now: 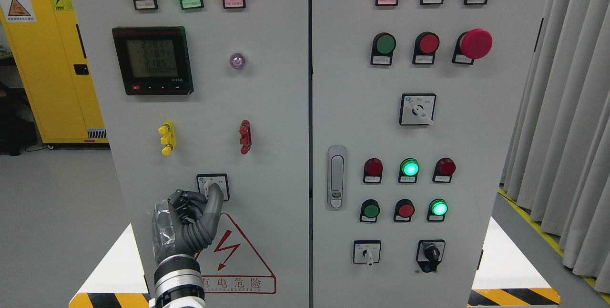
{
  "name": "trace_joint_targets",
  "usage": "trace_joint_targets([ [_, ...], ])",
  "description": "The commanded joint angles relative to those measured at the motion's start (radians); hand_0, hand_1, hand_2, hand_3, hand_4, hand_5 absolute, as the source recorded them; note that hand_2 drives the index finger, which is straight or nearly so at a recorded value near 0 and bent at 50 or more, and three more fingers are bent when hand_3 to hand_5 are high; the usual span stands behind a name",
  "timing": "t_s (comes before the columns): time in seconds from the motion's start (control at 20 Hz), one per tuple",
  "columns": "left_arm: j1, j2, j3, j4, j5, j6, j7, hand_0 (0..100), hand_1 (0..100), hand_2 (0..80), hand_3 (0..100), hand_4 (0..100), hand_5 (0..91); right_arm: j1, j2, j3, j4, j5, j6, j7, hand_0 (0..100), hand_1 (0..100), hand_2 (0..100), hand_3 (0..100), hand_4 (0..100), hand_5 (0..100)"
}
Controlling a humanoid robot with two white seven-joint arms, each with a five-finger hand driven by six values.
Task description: Turn on light switch 1
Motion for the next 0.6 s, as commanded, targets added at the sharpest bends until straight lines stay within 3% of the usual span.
trace_joint_targets([
  [0.0, 0.000, 0.000, 0.000, 0.001, 0.002, 0.001, -0.001, 73, 57, 66.9, 99, 91, 84.4, 0.000, 0.000, 0.000, 0.000, -0.029, 0.001, -0.001, 0, 50, 4, 0, 0, 0],
  [0.55, 0.000, 0.000, 0.000, 0.001, 0.031, 0.000, 0.001, 79, 55, 67.1, 100, 91, 84.4, 0.000, 0.000, 0.000, 0.000, -0.029, 0.001, -0.001, 0, 50, 4, 0, 0, 0],
])
